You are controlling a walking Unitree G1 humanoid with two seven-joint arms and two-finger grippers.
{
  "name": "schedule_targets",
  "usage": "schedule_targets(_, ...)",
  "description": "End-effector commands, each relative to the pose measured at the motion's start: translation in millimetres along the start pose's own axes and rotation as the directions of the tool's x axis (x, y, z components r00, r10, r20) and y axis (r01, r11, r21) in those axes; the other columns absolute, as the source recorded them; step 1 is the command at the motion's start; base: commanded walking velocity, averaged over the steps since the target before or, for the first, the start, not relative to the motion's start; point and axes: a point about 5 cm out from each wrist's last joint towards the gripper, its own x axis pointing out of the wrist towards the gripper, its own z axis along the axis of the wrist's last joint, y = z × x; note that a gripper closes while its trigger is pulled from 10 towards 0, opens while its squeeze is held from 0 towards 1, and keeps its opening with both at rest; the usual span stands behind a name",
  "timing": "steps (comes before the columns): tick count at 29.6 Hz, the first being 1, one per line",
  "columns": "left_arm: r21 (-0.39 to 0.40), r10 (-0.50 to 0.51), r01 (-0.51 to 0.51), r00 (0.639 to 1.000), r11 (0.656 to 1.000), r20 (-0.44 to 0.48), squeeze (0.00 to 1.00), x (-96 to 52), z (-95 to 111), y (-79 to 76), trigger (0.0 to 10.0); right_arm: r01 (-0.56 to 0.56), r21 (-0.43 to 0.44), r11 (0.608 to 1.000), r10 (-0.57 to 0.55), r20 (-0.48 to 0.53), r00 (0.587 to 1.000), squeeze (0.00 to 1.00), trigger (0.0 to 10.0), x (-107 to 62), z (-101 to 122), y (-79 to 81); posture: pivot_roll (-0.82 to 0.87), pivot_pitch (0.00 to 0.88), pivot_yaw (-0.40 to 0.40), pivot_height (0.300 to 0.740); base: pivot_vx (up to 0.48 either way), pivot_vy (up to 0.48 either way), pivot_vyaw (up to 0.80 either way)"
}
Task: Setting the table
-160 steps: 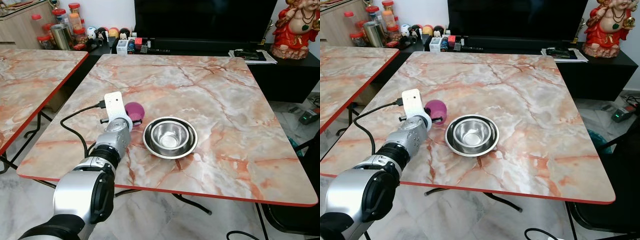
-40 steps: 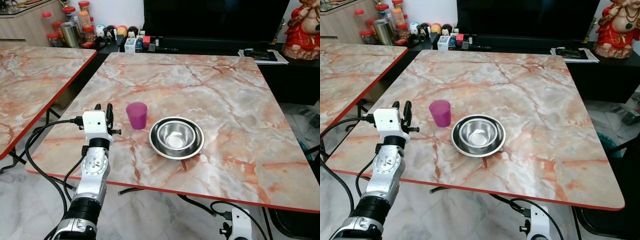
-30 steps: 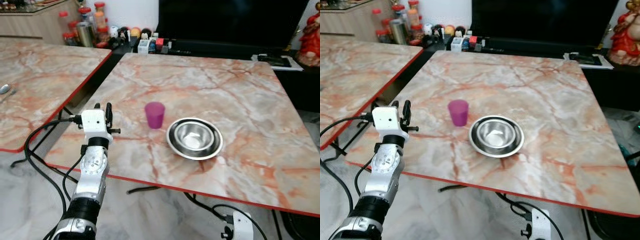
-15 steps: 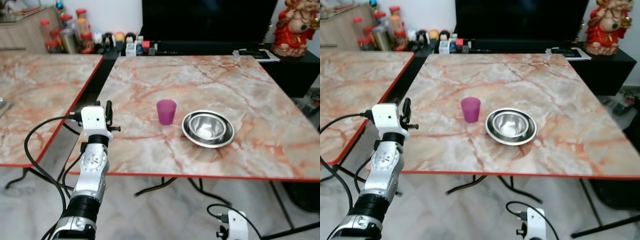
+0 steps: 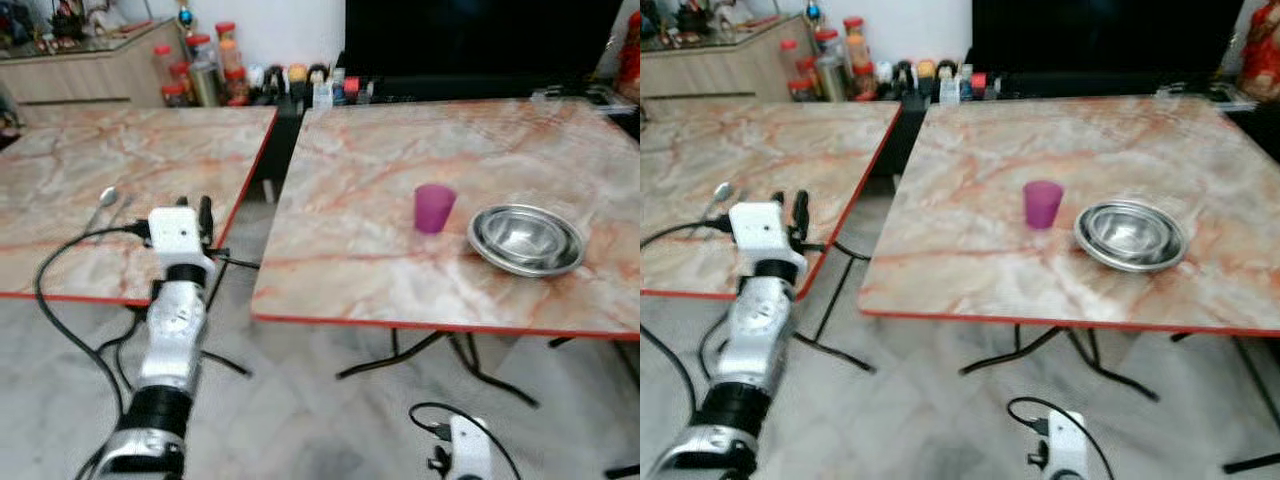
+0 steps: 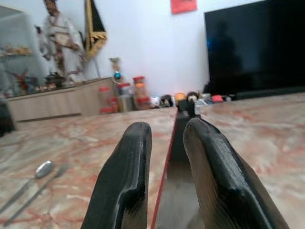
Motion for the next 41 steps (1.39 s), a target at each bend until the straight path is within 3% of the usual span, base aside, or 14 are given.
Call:
schedule_targets(1, 0.026, 0.039, -0.039, 0.999, 0.999, 0.009, 0.0, 0.8, 3.2, 15.6, 10.0, -0.006, 0.014, 1.0, 0.005, 0.003, 1.0, 0.0, 10.0, 0.5, 1.9, 4.4, -0.04, 0.0, 0.032, 0.74, 0.0, 0.48, 0.0)
schedule_targets(7, 0.044, 0.061, -0.062, 0.998, 0.997, 0.023, 0.0, 1.3, 8.2, 24.9, 10.0, -0.01, 0.015, 1.0, 0.01, 0.006, 1.0, 0.0, 10.0, 1.2, 4.2, 6.8, -0.02, 0.0, 0.025, 0.74, 0.0, 0.48, 0.0)
schedule_targets(16, 0.1, 0.081, -0.077, 0.996, 0.992, -0.037, 0.0, -10.7, -6.1, 43.5, 10.0, -0.014, 0.019, 1.0, 0.014, 0.012, 1.0, 0.0, 10.0, 1.9, 7.2, 8.9, -0.02, 0.0, 0.024, 0.74, 0.0, 0.48, 0.0)
schedule_targets(21, 0.184, 0.079, -0.048, 0.983, 0.982, -0.167, 0.0, -29.9, -34.1, 61.6, 10.0, -0.015, 0.022, 1.0, 0.015, 0.008, 1.0, 0.0, 10.0, 1.5, 5.5, 10.0, -0.01, 0.0, 0.028, 0.74, 0.0, 0.48, 0.0)
schedule_targets(25, 0.22, 0.064, -0.01, 0.968, 0.976, -0.243, 0.0, -41.9, -49.9, 65.7, 10.0, -0.016, 0.024, 1.0, 0.016, 0.007, 1.0, 0.0, 10.0, 1.4, 5.1, 11.0, -0.01, 0.0, 0.032, 0.74, 0.0, 0.48, 0.0)
schedule_targets(29, 0.264, 0.055, 0.061, 0.91, 0.963, -0.411, 0.0, -67.4, -82.5, 70.4, 10.0, -0.015, 0.03, 0.999, 0.015, 0.006, 1.0, 0.0, 10.0, 1.3, 4.5, 12.0, -0.01, 0.0, 0.036, 0.74, 0.0, 0.48, 0.0)
schedule_targets(32, 0.256, 0.078, 0.087, 0.815, 0.963, -0.574, 0.0, -95.4, -112.0, 73.1, 10.0, -0.018, 0.03, 0.999, 0.018, 0.006, 1.0, 0.0, 10.0, 1.4, 4.9, 13.6, -0.01, 0.0, 0.04, 0.74, 0.0, 0.469, 0.0)
schedule_targets(33, 0.256, 0.078, 0.087, 0.815, 0.963, -0.574, 0.0, -95.4, -112.0, 73.1, 10.0, -0.018, 0.03, 0.999, 0.018, 0.006, 1.0, 0.0, 10.0, 1.4, 4.9, 13.6, -0.01, 0.0, 0.04, 0.74, 0.0, 0.458, 0.0)
schedule_targets(35, 0.225, 0.085, 0.1, 0.719, 0.969, -0.69, 0.0, -121.2, -132.1, 70.3, 10.0, -0.021, 0.032, 0.999, 0.02, 0.007, 1.0, 0.0, 10.0, 1.4, 5.3, 15.0, -0.01, 0.0, 0.045, 0.74, 0.0, 0.422, 0.0)
schedule_targets(39, 0.215, 0.081, 0.102, 0.71, 0.971, -0.7, 0.0, -123.8, -134.1, 69.4, 10.0, -0.021, 0.033, 0.999, 0.02, 0.007, 1.0, 0.0, 10.0, 1.4, 5.3, 15.0, -0.01, 0.0, 0.045, 0.74, 0.0, 0.409, 0.0)
schedule_targets(41, 0.207, 0.077, 0.159, 0.583, 0.965, -0.809, 0.0, -152.1, -150.5, 63.8, 10.0, -0.019, 0.039, 0.999, 0.019, 0.007, 1.0, 0.0, 10.0, 1.3, 5.0, 15.1, -0.02, 0.0, 0.051, 0.74, 0.0, 0.0, 0.0)
